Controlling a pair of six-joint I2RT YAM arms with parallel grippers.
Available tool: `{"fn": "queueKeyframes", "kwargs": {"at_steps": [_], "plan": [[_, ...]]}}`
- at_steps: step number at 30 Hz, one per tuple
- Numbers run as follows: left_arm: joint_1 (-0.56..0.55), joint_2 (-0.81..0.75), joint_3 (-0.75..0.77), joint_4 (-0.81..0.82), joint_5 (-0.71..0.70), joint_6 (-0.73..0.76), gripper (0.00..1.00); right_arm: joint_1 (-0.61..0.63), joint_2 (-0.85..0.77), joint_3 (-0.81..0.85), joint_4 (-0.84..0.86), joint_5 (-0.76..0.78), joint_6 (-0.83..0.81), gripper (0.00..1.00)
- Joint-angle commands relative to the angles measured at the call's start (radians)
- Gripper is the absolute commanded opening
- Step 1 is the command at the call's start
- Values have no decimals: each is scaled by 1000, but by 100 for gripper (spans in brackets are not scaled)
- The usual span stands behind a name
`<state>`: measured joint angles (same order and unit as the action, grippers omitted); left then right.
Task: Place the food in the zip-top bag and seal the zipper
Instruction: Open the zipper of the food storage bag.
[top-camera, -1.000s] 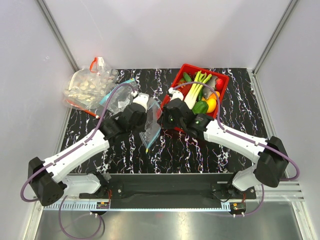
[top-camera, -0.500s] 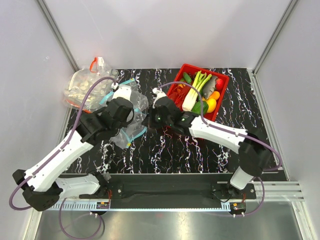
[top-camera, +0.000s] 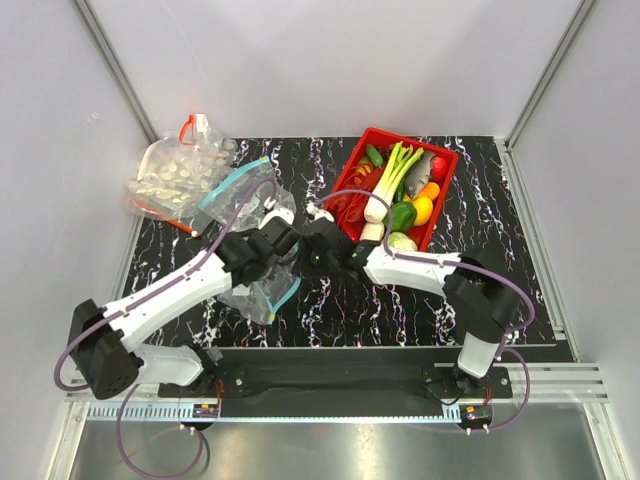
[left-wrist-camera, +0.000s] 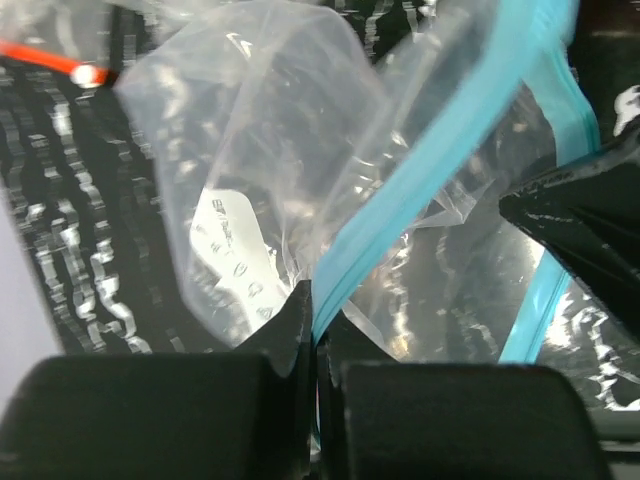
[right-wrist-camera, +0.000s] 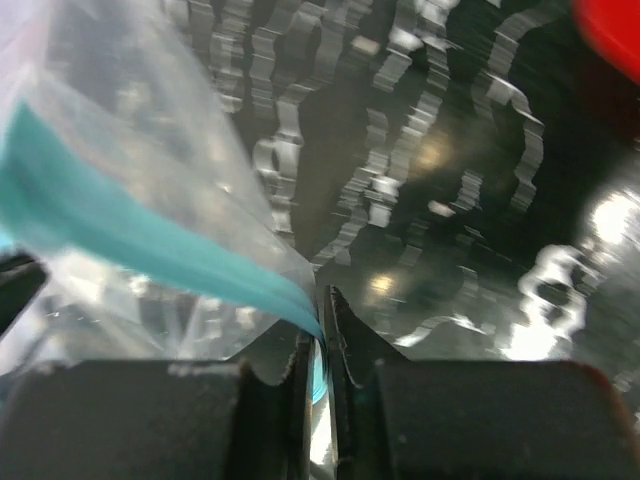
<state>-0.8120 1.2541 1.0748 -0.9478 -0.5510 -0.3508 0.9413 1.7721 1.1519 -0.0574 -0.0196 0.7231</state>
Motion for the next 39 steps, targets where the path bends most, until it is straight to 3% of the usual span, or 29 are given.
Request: {"fn": "queueKeyframes", "kwargs": {"at_steps": [1, 6, 12, 21, 25, 31, 39], "plan": [[-4, 37, -21, 162, 80, -30, 0, 1, 3, -44, -7, 116, 24, 13], [-4, 94, -18, 201, 72, -25, 0, -1, -29, -110, -38, 214, 24, 13], [0, 119, -22, 198, 8, -25, 0, -1, -51, -142, -101, 296, 29, 19], [5, 82, 10, 153, -20, -25, 0, -1, -141, -211, -79, 308, 16, 44], [5, 42, 28, 150, 66, -2, 0, -1, -235, -242, -26, 245, -30, 59], [5, -15, 82, 120, 132, 41, 0, -1, -328, -173, -70, 139, -91, 70], [5, -9, 142, 67, 238, 125, 0, -10, -430, -93, -182, 207, -165, 73]]}}
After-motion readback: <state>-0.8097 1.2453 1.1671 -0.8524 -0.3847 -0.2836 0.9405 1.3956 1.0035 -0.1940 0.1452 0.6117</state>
